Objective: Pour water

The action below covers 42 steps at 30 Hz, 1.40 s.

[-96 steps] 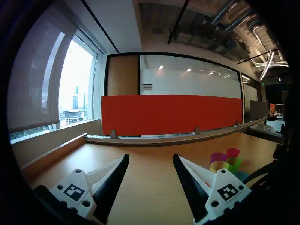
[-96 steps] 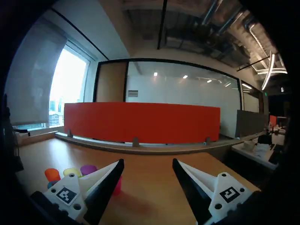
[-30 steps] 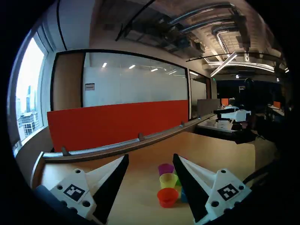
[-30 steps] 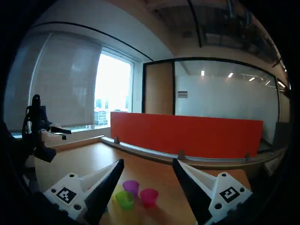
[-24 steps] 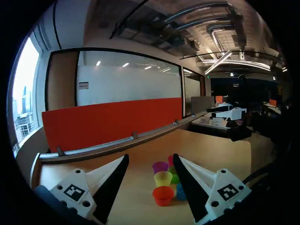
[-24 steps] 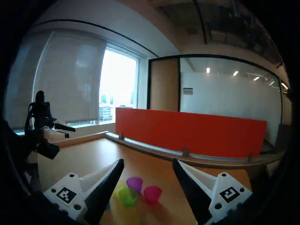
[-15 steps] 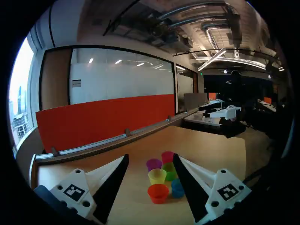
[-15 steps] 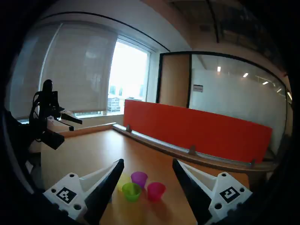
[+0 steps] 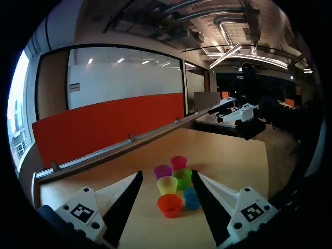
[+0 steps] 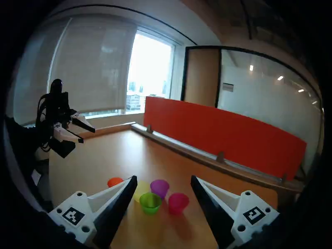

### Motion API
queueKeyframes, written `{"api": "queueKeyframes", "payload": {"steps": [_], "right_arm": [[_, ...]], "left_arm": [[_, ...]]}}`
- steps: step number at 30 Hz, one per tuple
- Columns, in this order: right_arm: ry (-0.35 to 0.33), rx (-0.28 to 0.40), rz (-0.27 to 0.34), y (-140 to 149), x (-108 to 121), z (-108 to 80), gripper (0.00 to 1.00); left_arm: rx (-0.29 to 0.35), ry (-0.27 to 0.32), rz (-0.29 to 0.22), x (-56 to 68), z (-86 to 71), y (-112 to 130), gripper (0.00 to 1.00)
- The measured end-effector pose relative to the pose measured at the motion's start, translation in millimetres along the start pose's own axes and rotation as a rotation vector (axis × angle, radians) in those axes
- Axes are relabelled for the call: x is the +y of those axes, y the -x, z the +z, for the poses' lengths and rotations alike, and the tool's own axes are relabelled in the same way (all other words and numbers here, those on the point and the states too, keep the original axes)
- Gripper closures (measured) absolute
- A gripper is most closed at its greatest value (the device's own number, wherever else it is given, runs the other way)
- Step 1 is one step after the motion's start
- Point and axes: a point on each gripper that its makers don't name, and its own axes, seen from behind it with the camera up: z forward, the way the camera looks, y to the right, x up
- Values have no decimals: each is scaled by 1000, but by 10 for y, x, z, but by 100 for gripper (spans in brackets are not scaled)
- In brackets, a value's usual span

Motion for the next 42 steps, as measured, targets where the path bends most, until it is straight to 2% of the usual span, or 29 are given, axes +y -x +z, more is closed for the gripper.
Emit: {"api": "queueKeyframes", "payload": {"steps": [12, 24, 33, 42], "right_arm": [[-35, -88, -23, 200, -31, 114, 0], [-61, -158, -51, 328, -74, 178, 0], [-69, -181, -51, 446, -101, 241, 0], [-72, -205, -54, 570, -96, 292, 0]], "left_arm": [[-66, 85, -13, 159, 87, 260, 14], [-115, 143, 16, 276, 133, 462, 14], [-146, 162, 17, 321, 174, 637, 14], [-197, 196, 24, 435, 231, 894, 14]]}}
